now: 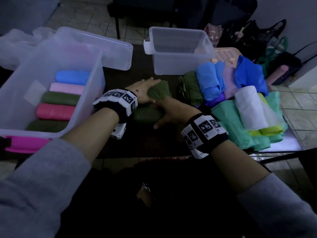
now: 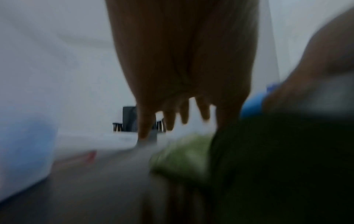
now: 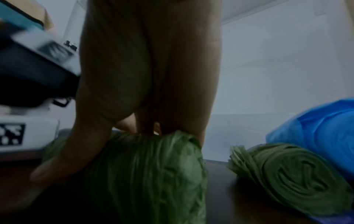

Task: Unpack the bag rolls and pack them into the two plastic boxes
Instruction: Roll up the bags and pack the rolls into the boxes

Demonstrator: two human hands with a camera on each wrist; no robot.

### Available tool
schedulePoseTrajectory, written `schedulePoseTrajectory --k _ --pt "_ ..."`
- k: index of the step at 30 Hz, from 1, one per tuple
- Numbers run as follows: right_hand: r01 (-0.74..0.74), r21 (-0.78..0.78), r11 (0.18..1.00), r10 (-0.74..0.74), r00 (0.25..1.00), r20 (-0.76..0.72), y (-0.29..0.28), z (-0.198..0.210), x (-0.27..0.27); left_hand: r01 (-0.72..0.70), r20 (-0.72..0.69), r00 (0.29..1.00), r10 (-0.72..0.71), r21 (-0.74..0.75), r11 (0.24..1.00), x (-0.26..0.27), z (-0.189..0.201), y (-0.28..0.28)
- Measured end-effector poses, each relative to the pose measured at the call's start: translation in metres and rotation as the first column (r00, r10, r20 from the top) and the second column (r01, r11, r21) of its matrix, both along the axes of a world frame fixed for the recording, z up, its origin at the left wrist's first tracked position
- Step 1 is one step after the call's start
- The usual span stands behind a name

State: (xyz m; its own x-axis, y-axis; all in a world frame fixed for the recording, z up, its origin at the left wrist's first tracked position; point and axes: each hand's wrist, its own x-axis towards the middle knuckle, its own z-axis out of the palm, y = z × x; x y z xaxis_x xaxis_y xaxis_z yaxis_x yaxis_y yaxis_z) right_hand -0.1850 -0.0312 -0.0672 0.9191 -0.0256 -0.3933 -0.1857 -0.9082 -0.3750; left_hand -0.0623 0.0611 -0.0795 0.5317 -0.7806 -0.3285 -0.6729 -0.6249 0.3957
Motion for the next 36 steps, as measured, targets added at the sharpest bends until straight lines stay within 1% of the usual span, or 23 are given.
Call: schedulePoseTrajectory --k 3,5,6,9,11,12,14,16,17,18,20,22,25,28,30,32,33,35,36 --pt "0.011 -0.005 1.000 -0.011 0.999 -0.043 -0.004 -0.001 0.004 -0.126 0.068 0.989 0.132 -0.090 0.988 -0.010 0.021 0.002" --pt "0.069 0.035 0.997 -0.067 0.996 -0.051 -0.009 -0.001 0.006 -0.217 0.040 0.974 0.225 -0.143 0.966 -0.018 0.031 0.007" --pt "0.107 0.060 0.992 -0.104 0.993 -0.050 -0.011 -0.002 0.006 -0.247 0.014 0.968 0.252 -0.143 0.958 -0.023 0.033 0.011" --pt "0.152 0.078 0.985 -0.149 0.988 -0.043 -0.015 -0.005 0.009 -0.250 -0.049 0.968 0.247 -0.066 0.966 -0.036 0.032 0.025" --pt "0.158 0.079 0.984 -0.156 0.987 -0.032 -0.016 -0.007 0.010 -0.204 -0.061 0.977 0.203 -0.006 0.979 -0.045 0.029 0.035" --pt "0.150 0.070 0.986 -0.149 0.989 -0.026 -0.016 -0.007 0.010 -0.183 -0.061 0.981 0.183 0.002 0.983 -0.048 0.027 0.040" --pt "0.114 0.006 0.993 -0.114 0.993 -0.038 -0.015 -0.008 0.010 -0.164 -0.074 0.984 0.163 -0.015 0.986 -0.053 0.025 0.045" --pt "0.087 -0.114 0.990 -0.092 0.995 -0.039 -0.012 -0.009 0.007 -0.146 -0.077 0.987 0.143 -0.028 0.989 -0.055 0.024 0.045" --pt "0.105 -0.180 0.978 -0.106 0.994 0.006 -0.007 -0.009 0.004 -0.137 -0.069 0.988 0.134 -0.028 0.990 -0.056 0.025 0.043" --pt "0.136 -0.243 0.961 -0.118 0.989 0.085 -0.001 -0.009 0.000 -0.132 -0.059 0.990 0.131 -0.024 0.991 -0.056 0.024 0.041" --pt "0.166 -0.330 0.929 -0.089 0.968 0.236 0.012 -0.012 -0.009 -0.134 -0.023 0.991 0.134 -0.024 0.991 -0.056 0.023 0.036" --pt "0.130 -0.373 0.919 -0.027 0.963 0.269 0.021 -0.020 -0.015 -0.132 0.019 0.991 0.132 -0.029 0.991 -0.054 0.020 0.033" --pt "0.103 -0.394 0.913 -0.002 0.969 0.249 0.021 -0.027 -0.018 -0.109 0.015 0.994 0.109 -0.024 0.994 -0.047 0.020 0.030" --pt "0.062 -0.389 0.919 0.025 0.976 0.216 0.017 -0.024 -0.017 -0.076 -0.028 0.996 0.079 0.084 0.994 -0.042 0.026 0.028" --pt "0.024 -0.384 0.923 0.044 0.985 0.167 0.013 -0.019 -0.016 -0.045 -0.048 0.997 0.054 0.165 0.985 -0.042 0.029 0.027" --pt "-0.011 -0.336 0.942 0.041 0.996 0.083 0.009 -0.014 -0.014 -0.020 -0.068 0.997 0.034 0.196 0.980 -0.043 0.028 0.028" --pt "-0.016 -0.289 0.957 0.026 0.999 0.028 0.007 -0.011 -0.012 -0.022 -0.079 0.996 0.038 0.193 0.981 -0.045 0.027 0.029" --pt "-0.011 -0.183 0.983 -0.002 0.997 -0.072 0.003 -0.005 -0.007 -0.066 -0.074 0.994 0.078 0.146 0.987 -0.049 0.024 0.033" --pt "-0.015 -0.149 0.989 -0.002 0.994 -0.110 0.002 -0.002 -0.005 -0.092 -0.048 0.994 0.097 0.101 0.991 -0.050 0.023 0.034"
